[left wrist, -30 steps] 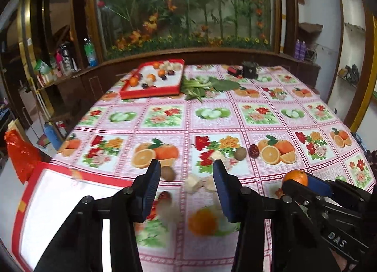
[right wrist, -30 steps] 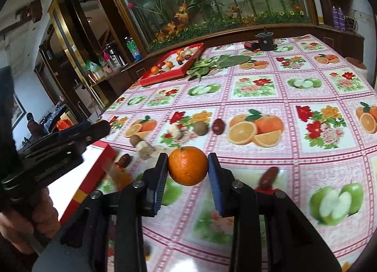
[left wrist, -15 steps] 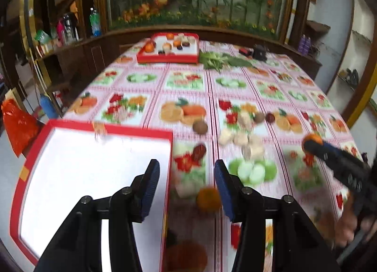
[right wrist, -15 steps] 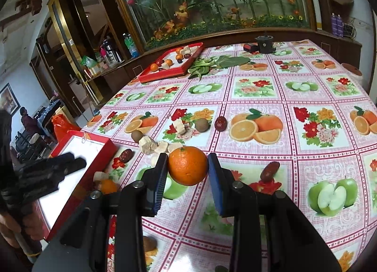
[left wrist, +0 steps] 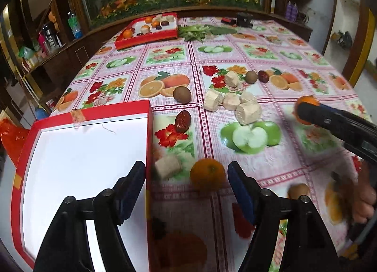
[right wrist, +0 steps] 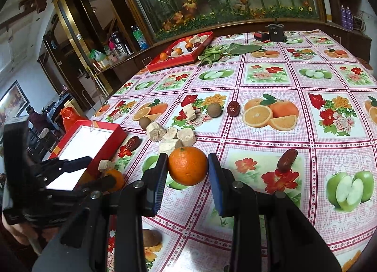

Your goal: Organize fruits

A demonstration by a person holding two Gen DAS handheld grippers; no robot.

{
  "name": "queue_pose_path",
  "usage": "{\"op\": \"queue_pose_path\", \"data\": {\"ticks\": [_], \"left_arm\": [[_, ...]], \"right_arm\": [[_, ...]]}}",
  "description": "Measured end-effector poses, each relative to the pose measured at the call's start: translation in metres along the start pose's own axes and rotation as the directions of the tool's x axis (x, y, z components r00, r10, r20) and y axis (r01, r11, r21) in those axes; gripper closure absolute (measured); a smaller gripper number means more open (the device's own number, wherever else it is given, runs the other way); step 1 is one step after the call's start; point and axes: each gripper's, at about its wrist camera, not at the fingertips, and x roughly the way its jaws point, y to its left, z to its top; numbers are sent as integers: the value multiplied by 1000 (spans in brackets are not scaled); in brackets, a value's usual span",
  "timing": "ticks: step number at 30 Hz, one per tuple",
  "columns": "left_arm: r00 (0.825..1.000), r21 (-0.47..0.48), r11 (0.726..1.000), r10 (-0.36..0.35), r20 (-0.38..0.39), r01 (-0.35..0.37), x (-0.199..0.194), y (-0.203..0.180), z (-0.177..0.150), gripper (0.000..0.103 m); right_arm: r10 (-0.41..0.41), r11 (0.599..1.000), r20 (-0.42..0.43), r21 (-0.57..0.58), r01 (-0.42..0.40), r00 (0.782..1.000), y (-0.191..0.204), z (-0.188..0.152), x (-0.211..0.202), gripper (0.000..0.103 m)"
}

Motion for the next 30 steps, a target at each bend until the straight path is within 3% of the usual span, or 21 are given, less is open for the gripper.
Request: {"op": "queue_pose_path", "data": {"ticks": [3,8,11,15,19,23,25,28,29,30], "left_arm": [[1000,-2,1000,-17,-1,17,0,0,1,32],[1000,15,1000,12,-21,-12,3,-10,-6,31],[999,-21,1000,-1,-35,0,3,-1,-8,29],[998,-21,998,60,10,-60,1,19,-9,7],[997,-60,996,64,49,-61,-11,32,-2,7],[995,-7,1000,-11,100,12,-35,10,-5,7],[996,23,999,-39,85,37,-37,-4,-9,7],[999,-5,999,-36,37,36,-21,-8,-11,10],[999,-34,999,-38,8,38,-12,-6,-11,13],[998,-50,997,-54,-10,54,-6,-4,-11,23]], "right_arm": [[10,1000,-16,12,-10,1000,-1,0,3,67],[26,1000,-21,17,-26,999,-2,1,5,67],[34,999,-17,28,-33,999,-5,1,4,67],[44,998,-11,35,-43,999,-9,1,3,67],[49,998,-6,28,-49,999,-8,2,3,67],[50,998,0,24,-50,999,-8,3,2,67],[53,998,4,21,-53,999,-7,3,2,67],[55,998,11,19,-55,998,-7,3,0,67],[55,998,13,20,-55,998,-7,3,-1,67],[55,998,15,20,-55,998,-7,2,-1,67]]}}
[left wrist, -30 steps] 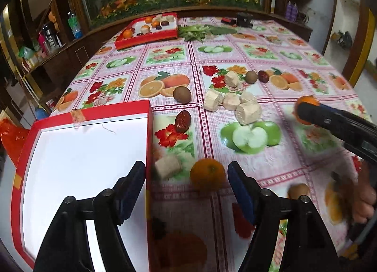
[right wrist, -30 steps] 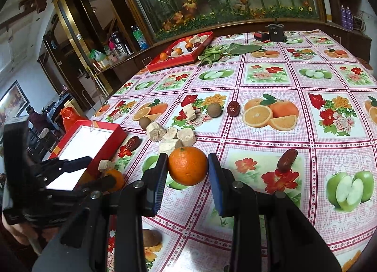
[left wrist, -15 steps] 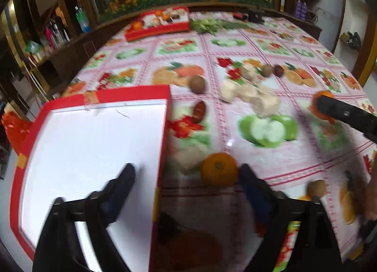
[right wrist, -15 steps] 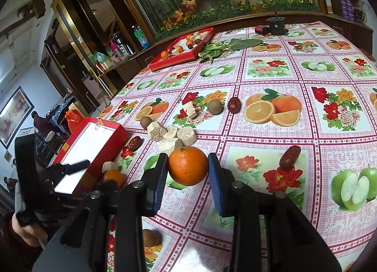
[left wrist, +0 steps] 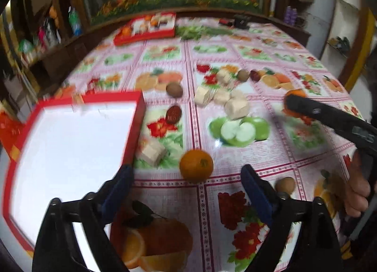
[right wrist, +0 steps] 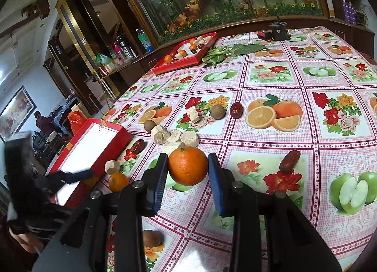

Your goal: Organize fruits

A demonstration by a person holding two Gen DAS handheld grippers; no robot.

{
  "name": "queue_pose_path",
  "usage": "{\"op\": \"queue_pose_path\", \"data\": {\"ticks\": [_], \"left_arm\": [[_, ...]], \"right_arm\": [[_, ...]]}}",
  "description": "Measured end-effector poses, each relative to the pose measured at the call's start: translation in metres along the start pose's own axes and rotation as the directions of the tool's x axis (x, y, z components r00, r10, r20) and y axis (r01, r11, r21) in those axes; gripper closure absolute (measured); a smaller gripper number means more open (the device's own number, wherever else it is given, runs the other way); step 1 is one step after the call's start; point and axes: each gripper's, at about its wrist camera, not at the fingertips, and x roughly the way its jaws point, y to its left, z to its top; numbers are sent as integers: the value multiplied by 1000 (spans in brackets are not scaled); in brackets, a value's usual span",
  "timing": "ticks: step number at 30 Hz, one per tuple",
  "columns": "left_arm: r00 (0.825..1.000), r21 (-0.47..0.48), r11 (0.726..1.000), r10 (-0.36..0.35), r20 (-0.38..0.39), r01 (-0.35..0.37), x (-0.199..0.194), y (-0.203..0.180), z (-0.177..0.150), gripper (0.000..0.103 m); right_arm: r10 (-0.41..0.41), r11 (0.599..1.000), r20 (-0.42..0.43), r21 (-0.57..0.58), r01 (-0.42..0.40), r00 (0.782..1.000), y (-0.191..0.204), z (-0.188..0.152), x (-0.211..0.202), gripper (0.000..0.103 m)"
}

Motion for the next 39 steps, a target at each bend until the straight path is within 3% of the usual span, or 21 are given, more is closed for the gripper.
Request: {"op": "queue_pose_path", "data": {"ticks": [2,7,8,10,17,24,28,33,37,39], "left_arm": [[998,-31,999,-43,-37,42,10,4,0,33],[999,-22,999,-44,-20,43,17,5,8,33],[999,-22,999,-50,-20,49,19,6,10,36],[998,-20,998,-52,-30,51,22,5,11,54],[998,32,998,-62,-16,62,14,0,-2,53],[999,42,999,-34,23,33,21,1,5,71],[998,36,998,-58,35,57,17,6,4,72],[989,20,992,-122,78,121,3,17,3,72],[966,5,975,-220,135,221,-11,26,4,72],[961,4,972,-232,148,234,-13,27,4,72]], "right_arm": [[0,1000,2,0,0,1000,0,0,0,67],[7,1000,0,-4,-7,1000,1,1,0,67],[7,1000,1,-4,-7,1000,1,1,0,67],[5,1000,-1,-3,-5,1000,1,1,0,67],[5,1000,-12,1,-5,1000,1,0,3,67],[-3,1000,-16,10,3,1000,1,-1,5,67],[-9,1000,-17,3,9,1000,5,-1,5,67],[5,1000,-27,-19,-5,1000,20,0,8,67],[21,998,-28,-56,-22,999,41,1,10,67],[25,998,-32,-57,-27,999,47,1,13,67]]}}
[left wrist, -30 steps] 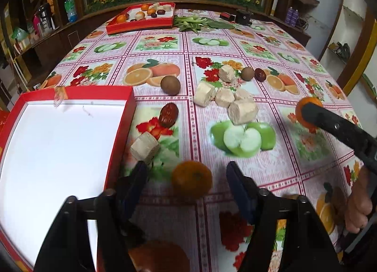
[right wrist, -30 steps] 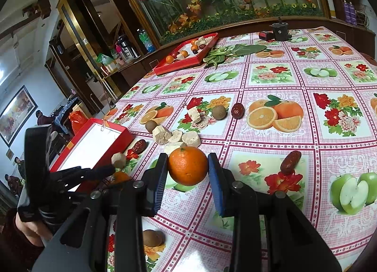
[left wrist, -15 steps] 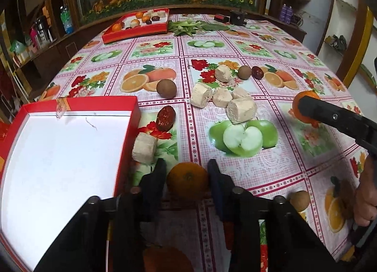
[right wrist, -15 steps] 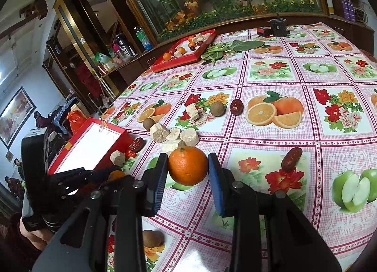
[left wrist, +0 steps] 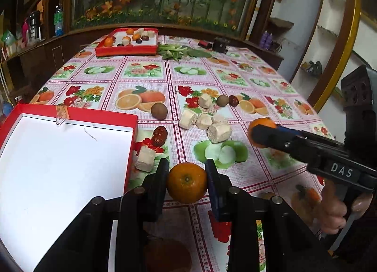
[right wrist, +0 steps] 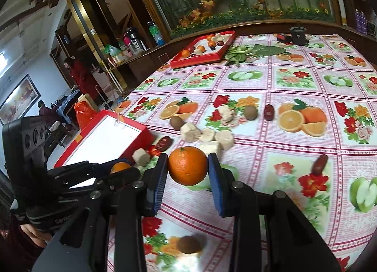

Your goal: Organize fruits

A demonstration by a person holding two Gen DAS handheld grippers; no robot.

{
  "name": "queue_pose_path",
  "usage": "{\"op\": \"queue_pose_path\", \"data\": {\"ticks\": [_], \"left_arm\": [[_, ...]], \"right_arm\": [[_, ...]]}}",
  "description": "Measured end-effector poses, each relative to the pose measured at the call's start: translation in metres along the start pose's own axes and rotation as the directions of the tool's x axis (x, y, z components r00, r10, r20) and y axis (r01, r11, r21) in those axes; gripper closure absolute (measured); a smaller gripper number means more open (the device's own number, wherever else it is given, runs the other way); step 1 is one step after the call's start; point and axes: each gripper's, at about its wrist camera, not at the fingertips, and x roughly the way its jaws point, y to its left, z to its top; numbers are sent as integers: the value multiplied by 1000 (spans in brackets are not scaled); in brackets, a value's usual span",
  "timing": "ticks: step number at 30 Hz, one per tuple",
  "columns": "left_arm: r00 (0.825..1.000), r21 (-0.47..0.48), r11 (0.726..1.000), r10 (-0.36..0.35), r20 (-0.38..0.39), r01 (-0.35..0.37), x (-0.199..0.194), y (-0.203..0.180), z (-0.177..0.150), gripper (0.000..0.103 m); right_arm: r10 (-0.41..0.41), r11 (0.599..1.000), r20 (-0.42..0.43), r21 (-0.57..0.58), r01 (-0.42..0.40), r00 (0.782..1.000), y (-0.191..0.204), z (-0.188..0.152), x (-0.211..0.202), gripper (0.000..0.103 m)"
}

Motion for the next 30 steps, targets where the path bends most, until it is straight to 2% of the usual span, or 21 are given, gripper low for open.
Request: {"op": "queue_pose_path", "data": {"ticks": [4,6,8,11,13,15,19,24,26,28,30], "left_arm": [[1000,-19,1000,-10,28,11,-16,2,2,72],[997,-31,1000,4,72,-2,-36,4,5,72],[992,-48,997,63,105,-59,-57,10,7,72],[975,-83,984,167,146,-156,-84,28,5,72],[959,-109,963,258,121,-246,-94,47,-2,72],[945,-129,944,315,90,-302,-97,64,-12,72],[924,-167,911,383,-1,-377,-90,92,-35,72],[905,-197,884,421,-59,-424,-87,106,-56,69],[902,-230,873,427,-60,-429,-88,110,-60,60],[891,-281,850,451,-53,-446,-89,117,-61,36],[896,-343,835,442,-45,-430,-88,121,-61,29]], "right_arm": [[0,1000,-2,-29,0,1000,14,5,2,67],[17,999,-1,-48,-17,1000,24,11,4,67],[47,996,-15,-72,-48,999,39,17,10,67],[97,987,-43,-122,-101,994,68,19,21,67],[136,976,-78,-161,-147,988,93,16,33,67],[172,963,-118,-190,-192,978,115,9,44,67],[207,932,-215,-252,-259,954,158,-12,67,67],[175,921,-302,-286,-264,937,182,-35,87,66],[148,925,-327,-287,-248,933,184,-40,91,66],[144,931,-329,-274,-240,933,179,-38,90,57],[146,940,-309,-253,-229,940,170,-32,84,53]]}}
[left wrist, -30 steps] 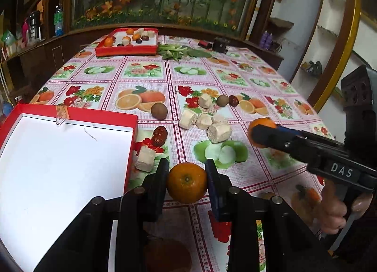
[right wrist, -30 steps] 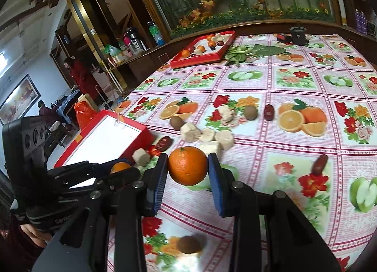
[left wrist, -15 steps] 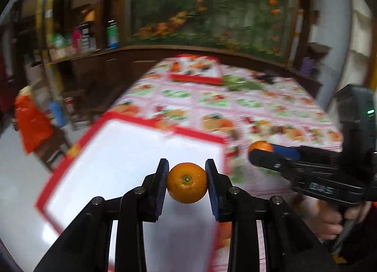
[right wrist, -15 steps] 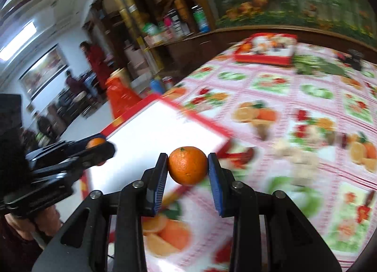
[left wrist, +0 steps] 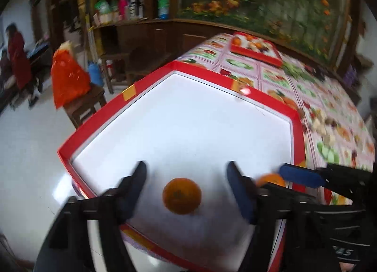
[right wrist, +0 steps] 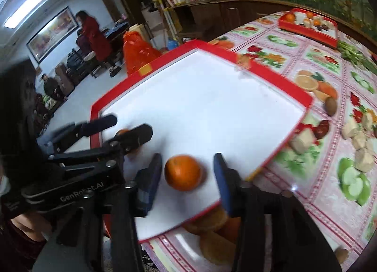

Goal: Organize fruits
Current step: 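Lower both held oranges into the white tray and open both tools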

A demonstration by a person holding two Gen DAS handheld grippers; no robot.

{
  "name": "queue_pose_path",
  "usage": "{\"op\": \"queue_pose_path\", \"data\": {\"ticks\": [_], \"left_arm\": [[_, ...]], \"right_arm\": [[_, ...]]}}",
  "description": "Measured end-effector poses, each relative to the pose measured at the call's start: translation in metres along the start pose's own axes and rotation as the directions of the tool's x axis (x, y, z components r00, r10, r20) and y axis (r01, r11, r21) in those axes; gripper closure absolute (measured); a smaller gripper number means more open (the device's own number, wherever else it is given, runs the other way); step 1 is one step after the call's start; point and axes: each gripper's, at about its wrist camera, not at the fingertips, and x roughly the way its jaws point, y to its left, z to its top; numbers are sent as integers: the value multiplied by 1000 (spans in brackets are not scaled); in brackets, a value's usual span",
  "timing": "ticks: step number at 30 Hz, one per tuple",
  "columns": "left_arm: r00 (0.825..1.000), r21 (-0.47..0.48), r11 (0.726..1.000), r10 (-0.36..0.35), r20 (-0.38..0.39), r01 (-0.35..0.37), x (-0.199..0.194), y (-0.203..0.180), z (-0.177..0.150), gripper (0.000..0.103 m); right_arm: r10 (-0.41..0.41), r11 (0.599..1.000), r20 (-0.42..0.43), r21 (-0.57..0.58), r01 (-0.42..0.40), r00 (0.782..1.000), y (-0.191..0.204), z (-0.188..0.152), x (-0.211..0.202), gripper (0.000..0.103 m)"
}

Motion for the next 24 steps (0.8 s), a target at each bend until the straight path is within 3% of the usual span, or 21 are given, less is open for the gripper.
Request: {"op": "queue_pose_path", "data": {"ticks": [2,6,9,12,15,19,24], "left_arm": [[999,-24,999,-45,-9,45,3,-7,1,29],[996,15,996,-86,28,86,0,-33,5,29],[990,44,989,-143,18,142,6,-56,6,27],[989,84,985,-149,4,148,14,-71,6,27],[991,80,988,-132,26,130,2,-64,5,26],[997,76,996,-58,60,53,-11,-49,6,25],[998,44,997,-61,18,60,10,-58,4,25]], "right_arm": [[-1,1000,57,21,0,998,-12,1,-17,53],[-88,995,153,60,80,984,-48,-6,-60,52],[-161,980,185,146,135,969,-89,-19,-91,52],[-252,948,203,249,199,946,-133,-38,-122,52],[-334,901,196,354,251,922,-171,-57,-147,52],[-444,830,115,426,359,889,-203,-75,-163,53],[-464,766,7,507,396,886,-236,-80,-157,58]]}}
